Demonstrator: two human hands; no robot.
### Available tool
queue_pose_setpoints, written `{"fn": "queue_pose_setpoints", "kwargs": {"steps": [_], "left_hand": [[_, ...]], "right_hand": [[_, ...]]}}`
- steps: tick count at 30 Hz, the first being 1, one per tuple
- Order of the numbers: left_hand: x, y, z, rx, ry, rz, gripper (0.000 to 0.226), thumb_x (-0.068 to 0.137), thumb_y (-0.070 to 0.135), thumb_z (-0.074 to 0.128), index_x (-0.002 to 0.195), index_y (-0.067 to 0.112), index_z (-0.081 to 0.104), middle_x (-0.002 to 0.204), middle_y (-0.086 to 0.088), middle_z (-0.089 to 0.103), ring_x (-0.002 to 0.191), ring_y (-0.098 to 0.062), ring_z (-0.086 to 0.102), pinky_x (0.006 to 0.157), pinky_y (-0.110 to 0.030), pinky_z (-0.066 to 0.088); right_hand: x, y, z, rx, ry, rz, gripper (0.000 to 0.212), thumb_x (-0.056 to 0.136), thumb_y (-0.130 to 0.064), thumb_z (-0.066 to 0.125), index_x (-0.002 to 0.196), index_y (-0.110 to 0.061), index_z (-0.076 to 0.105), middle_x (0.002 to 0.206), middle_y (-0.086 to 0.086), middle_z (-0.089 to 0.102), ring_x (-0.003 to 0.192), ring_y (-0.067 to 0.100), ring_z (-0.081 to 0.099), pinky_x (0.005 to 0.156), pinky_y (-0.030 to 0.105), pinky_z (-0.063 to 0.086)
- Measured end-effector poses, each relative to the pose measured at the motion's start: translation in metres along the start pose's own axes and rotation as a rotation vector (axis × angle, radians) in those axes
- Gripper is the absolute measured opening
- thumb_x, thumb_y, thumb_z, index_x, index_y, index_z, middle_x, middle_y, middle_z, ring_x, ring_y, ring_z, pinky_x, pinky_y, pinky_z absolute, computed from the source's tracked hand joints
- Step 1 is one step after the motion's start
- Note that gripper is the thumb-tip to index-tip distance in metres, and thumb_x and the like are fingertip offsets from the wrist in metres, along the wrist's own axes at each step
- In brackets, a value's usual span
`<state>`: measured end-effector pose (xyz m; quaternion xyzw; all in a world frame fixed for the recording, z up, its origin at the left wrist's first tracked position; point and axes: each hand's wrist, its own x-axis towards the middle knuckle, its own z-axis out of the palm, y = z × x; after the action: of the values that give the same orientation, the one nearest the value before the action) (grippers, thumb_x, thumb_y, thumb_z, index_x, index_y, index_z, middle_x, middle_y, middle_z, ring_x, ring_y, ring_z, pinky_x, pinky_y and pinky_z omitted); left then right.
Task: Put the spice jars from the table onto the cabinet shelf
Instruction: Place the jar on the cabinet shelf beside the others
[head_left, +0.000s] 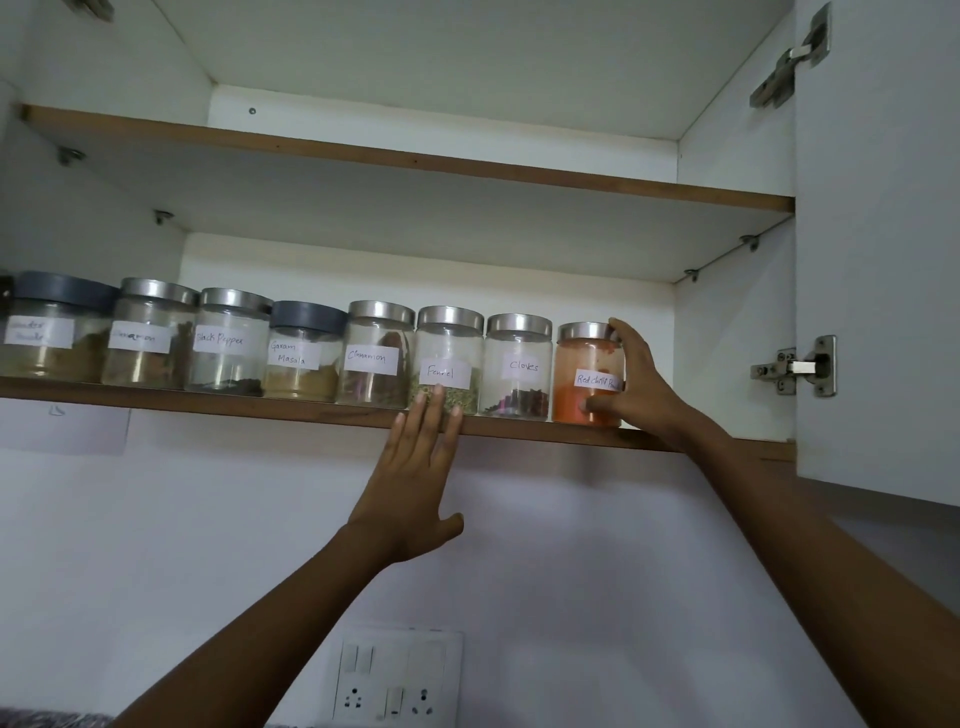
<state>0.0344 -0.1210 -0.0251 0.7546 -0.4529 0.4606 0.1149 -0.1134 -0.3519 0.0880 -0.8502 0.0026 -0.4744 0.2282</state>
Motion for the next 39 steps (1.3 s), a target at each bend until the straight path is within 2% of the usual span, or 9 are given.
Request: {"fn": "queue_pose_setpoints", "kwargs": {"steps": [4, 7, 10, 13, 17, 21, 25, 34, 39], "left_hand": [[-0.001, 0.001, -0.006, 0.024, -0.033, -0.009, 0.109, 0.08, 0.056, 0.053, 0.14, 0.014, -0.028, 0.15, -0.013, -0.034, 0.138, -0.029, -0.032, 0.115, -0.038, -0.017], [-0.006, 0.001, -0.015, -0.035, -0.066, 0.015, 0.102, 0.086, 0.05, 0.052, 0.143, 0.015, -0.024, 0.149, -0.009, -0.036, 0.137, -0.025, -0.035, 0.116, -0.036, -0.013], [-0.031, -0.006, -0.025, -0.161, -0.044, 0.054, 0.086, 0.09, 0.037, 0.052, 0.149, 0.019, -0.007, 0.153, -0.001, -0.028, 0.14, -0.018, -0.029, 0.117, -0.032, -0.007], [-0.072, -0.028, -0.031, -0.154, -0.032, 0.108, 0.062, 0.092, 0.028, 0.053, 0.148, 0.024, 0.026, 0.158, 0.002, 0.007, 0.147, -0.018, 0.0, 0.118, -0.031, -0.001], [-0.132, -0.067, -0.039, -0.209, -0.024, 0.03, 0.03, 0.089, 0.017, 0.059, 0.117, 0.021, 0.066, 0.135, 0.002, 0.055, 0.122, -0.016, 0.053, 0.112, -0.038, 0.03], [-0.201, -0.121, -0.037, -0.263, -0.159, -0.096, 0.021, 0.089, 0.016, 0.059, 0.105, 0.021, 0.07, 0.112, 0.008, 0.068, 0.104, -0.012, 0.062, 0.097, -0.027, 0.041], [-0.287, -0.187, -0.021, -0.356, -0.355, -0.305, 0.022, 0.09, 0.022, 0.054, 0.106, 0.029, 0.068, 0.11, 0.017, 0.066, 0.1, -0.003, 0.061, 0.084, -0.018, 0.044], [-0.477, -0.267, 0.048, -0.424, -0.721, -0.678, 0.034, 0.089, 0.021, 0.054, 0.123, 0.027, 0.059, 0.13, 0.009, 0.053, 0.118, -0.008, 0.051, 0.096, -0.019, 0.039], [-0.554, -0.24, 0.083, -0.438, -0.802, -0.81, 0.053, 0.09, 0.023, 0.054, 0.141, 0.029, 0.038, 0.157, 0.001, 0.016, 0.142, -0.016, 0.024, 0.114, -0.029, 0.026]], "right_hand": [[-0.004, -0.001, 0.004, -0.017, -0.019, 0.018, 0.104, 0.071, 0.001, 0.072, 0.148, -0.021, 0.006, 0.155, 0.004, 0.006, 0.142, 0.021, 0.015, 0.11, 0.043, 0.032], [-0.02, -0.006, 0.008, -0.072, 0.047, 0.076, 0.105, 0.073, -0.007, 0.074, 0.148, -0.024, 0.003, 0.156, 0.004, -0.006, 0.142, 0.023, 0.009, 0.11, 0.036, 0.025], [-0.054, -0.017, 0.021, -0.229, 0.346, -0.016, 0.089, 0.073, -0.01, 0.073, 0.145, -0.017, 0.022, 0.152, 0.012, 0.013, 0.134, 0.034, 0.025, 0.103, 0.046, 0.032], [-0.094, -0.033, 0.05, -0.198, 0.455, -0.142, 0.055, 0.075, -0.004, 0.069, 0.126, -0.007, 0.047, 0.131, 0.016, 0.04, 0.115, 0.034, 0.045, 0.088, 0.042, 0.045], [-0.142, -0.059, 0.107, 0.038, 0.186, -0.151, 0.025, 0.077, 0.005, 0.064, 0.098, -0.009, 0.064, 0.105, 0.002, 0.056, 0.092, 0.018, 0.057, 0.073, 0.023, 0.046], [-0.174, -0.092, 0.188, 0.162, -0.185, -0.051, 0.017, 0.08, 0.006, 0.063, 0.084, -0.01, 0.066, 0.093, 0.002, 0.062, 0.077, 0.011, 0.06, 0.066, 0.017, 0.047], [-0.204, -0.116, 0.29, 0.262, -0.479, 0.077, 0.021, 0.08, 0.003, 0.065, 0.076, -0.018, 0.067, 0.082, 0.0, 0.067, 0.071, 0.005, 0.061, 0.063, 0.014, 0.046], [-0.281, -0.133, 0.516, 0.327, -0.889, 0.257, 0.011, 0.083, -0.011, 0.065, 0.087, -0.021, 0.067, 0.09, -0.001, 0.066, 0.074, 0.001, 0.059, 0.068, 0.012, 0.046], [-0.36, -0.13, 0.622, 0.274, -0.982, 0.375, 0.048, 0.081, -0.023, 0.069, 0.126, -0.021, 0.05, 0.124, -0.004, 0.043, 0.116, 0.012, 0.046, 0.091, 0.016, 0.041]]}}
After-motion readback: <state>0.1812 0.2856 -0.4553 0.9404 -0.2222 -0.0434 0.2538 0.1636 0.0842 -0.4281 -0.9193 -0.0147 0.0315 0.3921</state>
